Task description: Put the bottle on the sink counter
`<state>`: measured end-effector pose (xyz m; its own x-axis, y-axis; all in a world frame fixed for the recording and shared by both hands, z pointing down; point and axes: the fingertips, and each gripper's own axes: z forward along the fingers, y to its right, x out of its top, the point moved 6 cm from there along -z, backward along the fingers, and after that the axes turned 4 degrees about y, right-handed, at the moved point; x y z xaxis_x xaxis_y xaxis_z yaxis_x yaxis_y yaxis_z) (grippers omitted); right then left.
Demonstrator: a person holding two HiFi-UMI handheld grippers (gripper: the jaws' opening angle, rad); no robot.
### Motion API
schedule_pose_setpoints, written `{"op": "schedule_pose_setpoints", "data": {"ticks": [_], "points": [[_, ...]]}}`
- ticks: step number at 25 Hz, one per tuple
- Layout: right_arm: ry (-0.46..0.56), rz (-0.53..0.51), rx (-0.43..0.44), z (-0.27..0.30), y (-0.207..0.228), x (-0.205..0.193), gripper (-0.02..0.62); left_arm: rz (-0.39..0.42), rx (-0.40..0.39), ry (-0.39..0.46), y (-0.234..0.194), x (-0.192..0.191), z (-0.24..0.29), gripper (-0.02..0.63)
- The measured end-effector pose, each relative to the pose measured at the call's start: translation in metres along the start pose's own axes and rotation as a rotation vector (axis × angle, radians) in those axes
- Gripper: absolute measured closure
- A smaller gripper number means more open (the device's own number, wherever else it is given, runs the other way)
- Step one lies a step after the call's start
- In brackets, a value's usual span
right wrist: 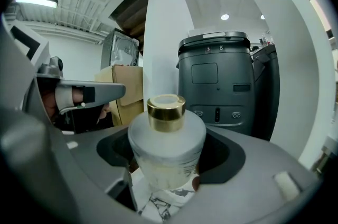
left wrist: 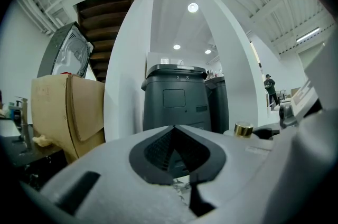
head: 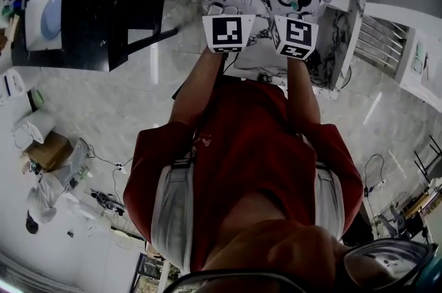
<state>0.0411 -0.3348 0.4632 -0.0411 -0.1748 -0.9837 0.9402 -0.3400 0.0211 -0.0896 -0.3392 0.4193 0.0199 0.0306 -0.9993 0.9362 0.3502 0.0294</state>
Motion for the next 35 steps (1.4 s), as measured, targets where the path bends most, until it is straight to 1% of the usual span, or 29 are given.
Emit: {"op": "schedule_pose_setpoints", "data": {"ticks": [10, 15, 21, 26, 32, 35], "points": [[-0.055, 0.001, -0.022, 0.025, 0.006, -0.033, 0.258, -0.018, -0.017, -0.037, -0.007, -0.021, 0.013, 0.603], [-0.083, -0.016, -0.026, 0.038, 0.006, -0.052, 0.258, -0.011, -0.044, -0.050, -0.007, -0.031, 0.017, 0.603], [-0.107, 0.008, -0.051, 0.053, 0.012, -0.073, 0.258, -0.024, -0.048, -0.070, -0.008, -0.047, 0.022, 0.603], [-0.125, 0.012, -0.077, 0.062, 0.012, -0.089, 0.258, -0.033, -0.045, -0.025, -0.013, -0.051, 0.025, 0.603], [-0.145, 0.016, -0.094, 0.074, 0.014, -0.104, 0.258, -0.033, -0.060, -0.070, -0.014, -0.063, 0.025, 0.603], [-0.155, 0.017, -0.106, 0.078, 0.017, -0.111, 0.258, -0.018, -0.069, -0.075, -0.015, -0.068, 0.028, 0.603]]}}
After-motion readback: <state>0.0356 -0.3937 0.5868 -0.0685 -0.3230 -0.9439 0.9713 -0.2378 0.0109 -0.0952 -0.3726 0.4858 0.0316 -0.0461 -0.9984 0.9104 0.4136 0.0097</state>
